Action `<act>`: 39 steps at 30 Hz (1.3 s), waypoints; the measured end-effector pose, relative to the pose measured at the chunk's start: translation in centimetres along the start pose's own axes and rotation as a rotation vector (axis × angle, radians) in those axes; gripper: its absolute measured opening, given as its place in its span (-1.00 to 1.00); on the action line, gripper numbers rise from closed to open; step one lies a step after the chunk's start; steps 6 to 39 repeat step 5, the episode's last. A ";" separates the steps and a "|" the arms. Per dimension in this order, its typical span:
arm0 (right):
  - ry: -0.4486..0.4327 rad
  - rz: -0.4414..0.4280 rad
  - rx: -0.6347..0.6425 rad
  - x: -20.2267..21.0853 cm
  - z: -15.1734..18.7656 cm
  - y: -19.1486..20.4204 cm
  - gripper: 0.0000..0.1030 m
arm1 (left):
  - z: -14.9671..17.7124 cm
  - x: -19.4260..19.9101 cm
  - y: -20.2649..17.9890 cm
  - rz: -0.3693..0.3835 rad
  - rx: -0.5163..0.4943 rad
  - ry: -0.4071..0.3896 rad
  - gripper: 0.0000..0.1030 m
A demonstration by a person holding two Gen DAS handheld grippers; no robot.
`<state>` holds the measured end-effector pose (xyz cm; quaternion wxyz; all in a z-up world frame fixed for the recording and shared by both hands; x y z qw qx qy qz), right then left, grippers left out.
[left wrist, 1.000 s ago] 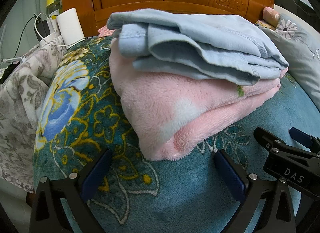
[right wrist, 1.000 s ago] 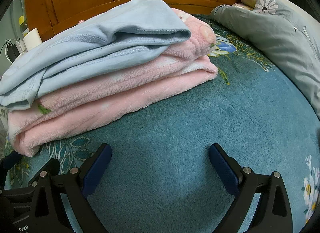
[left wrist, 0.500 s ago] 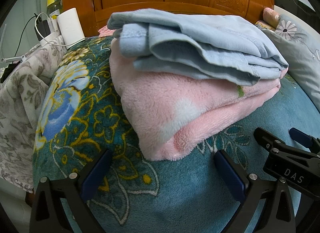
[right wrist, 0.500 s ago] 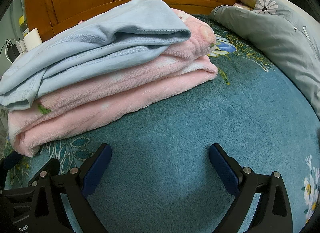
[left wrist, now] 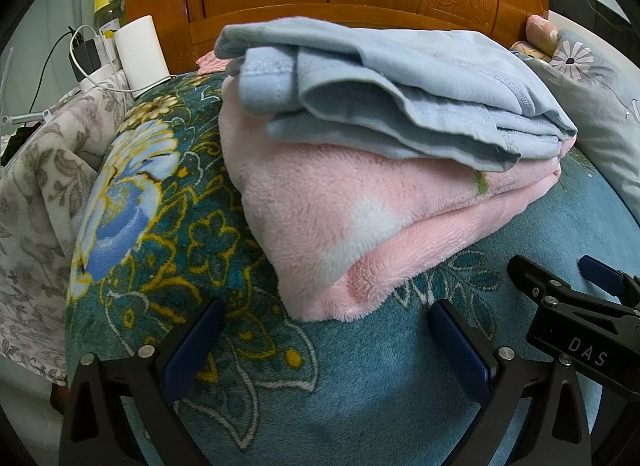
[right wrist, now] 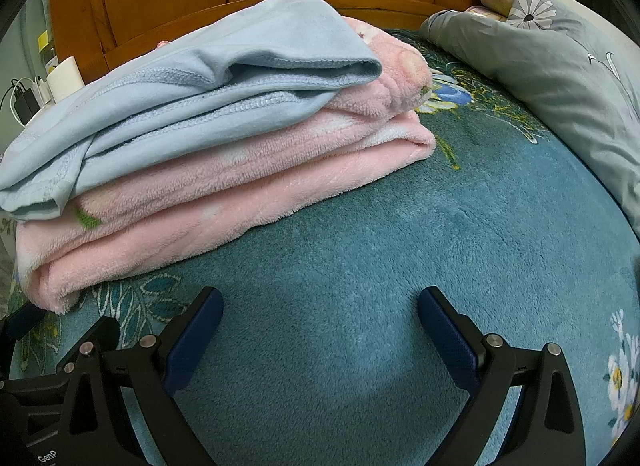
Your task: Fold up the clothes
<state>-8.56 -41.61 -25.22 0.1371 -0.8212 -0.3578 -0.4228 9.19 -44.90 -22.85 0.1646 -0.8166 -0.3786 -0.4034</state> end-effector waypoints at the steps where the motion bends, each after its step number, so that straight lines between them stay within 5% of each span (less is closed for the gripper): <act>1: 0.000 0.000 0.000 0.0 0.0 0.0 0.91 | 0.0 0.0 0.0 0.000 0.000 0.000 1.00; 39: 0.000 0.001 -0.001 0.0 0.0 0.0 0.91 | 0.0 0.1 -0.1 0.001 0.000 -0.001 1.00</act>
Point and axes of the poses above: each gripper's, at about its wrist camera, not at the fingertips, and x roughly against the way its jaws point, y to its left, z to its underside, the point moved 2 cm from there along -x, roughly the way its jaws point, and after that the axes turned 3 degrees about -z, right-handed, at the moved point
